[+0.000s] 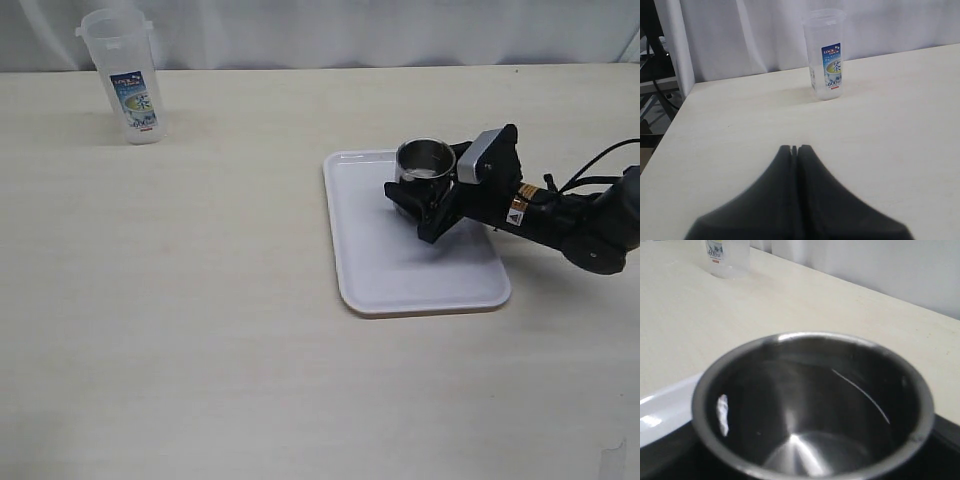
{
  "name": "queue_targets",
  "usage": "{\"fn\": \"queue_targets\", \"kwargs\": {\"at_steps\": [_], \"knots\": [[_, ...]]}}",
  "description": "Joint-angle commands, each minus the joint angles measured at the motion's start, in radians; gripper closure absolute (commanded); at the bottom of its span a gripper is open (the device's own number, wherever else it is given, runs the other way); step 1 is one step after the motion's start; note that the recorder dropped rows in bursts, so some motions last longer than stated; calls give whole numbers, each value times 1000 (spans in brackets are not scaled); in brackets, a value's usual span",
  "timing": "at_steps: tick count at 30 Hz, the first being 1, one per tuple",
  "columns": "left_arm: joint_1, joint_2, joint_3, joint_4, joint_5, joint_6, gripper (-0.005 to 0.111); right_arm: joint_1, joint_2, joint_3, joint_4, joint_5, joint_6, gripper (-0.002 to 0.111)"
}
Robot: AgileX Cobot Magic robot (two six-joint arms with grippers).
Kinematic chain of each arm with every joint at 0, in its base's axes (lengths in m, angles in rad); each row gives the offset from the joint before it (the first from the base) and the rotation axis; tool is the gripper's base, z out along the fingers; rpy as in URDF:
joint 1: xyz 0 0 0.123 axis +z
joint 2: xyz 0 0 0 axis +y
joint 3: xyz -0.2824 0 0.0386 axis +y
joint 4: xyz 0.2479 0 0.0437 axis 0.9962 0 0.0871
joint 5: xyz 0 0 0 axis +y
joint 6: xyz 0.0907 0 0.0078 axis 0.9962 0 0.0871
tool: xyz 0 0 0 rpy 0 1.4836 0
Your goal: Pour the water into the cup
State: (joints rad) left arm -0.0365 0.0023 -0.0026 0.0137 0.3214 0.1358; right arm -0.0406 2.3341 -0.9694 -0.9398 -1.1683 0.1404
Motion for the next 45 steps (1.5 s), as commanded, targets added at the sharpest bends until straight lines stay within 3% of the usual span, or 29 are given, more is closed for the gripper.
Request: {"fn": "queue_targets", "kwargs": {"at_steps": [1,15,17,19,24,27,45], "knots": [[-10,-2,3,-8,-12,-3,107,-5,11,-7,11,-53,-16,104],[-10,-2,3,-8,-12,-3,107,-5,26,-7,15,-53,7,100],[-10,-2,3,-8,-12,-3,107,-5,26,-7,24,-53,13,92],[-10,-2,3,-8,-12,-3,107,-5,26,-7,35,-53,13,76],[-10,-2,3,-8,-12,-3,107,-5,26,-7,34,-53,23,22],[-10,-2,3,-8,-12,-3,107,-5,26,-7,34,-53,31,8],[-10,-2,3,-8,-12,-3,107,-5,-78,-5,25,-53,120,7]]}}
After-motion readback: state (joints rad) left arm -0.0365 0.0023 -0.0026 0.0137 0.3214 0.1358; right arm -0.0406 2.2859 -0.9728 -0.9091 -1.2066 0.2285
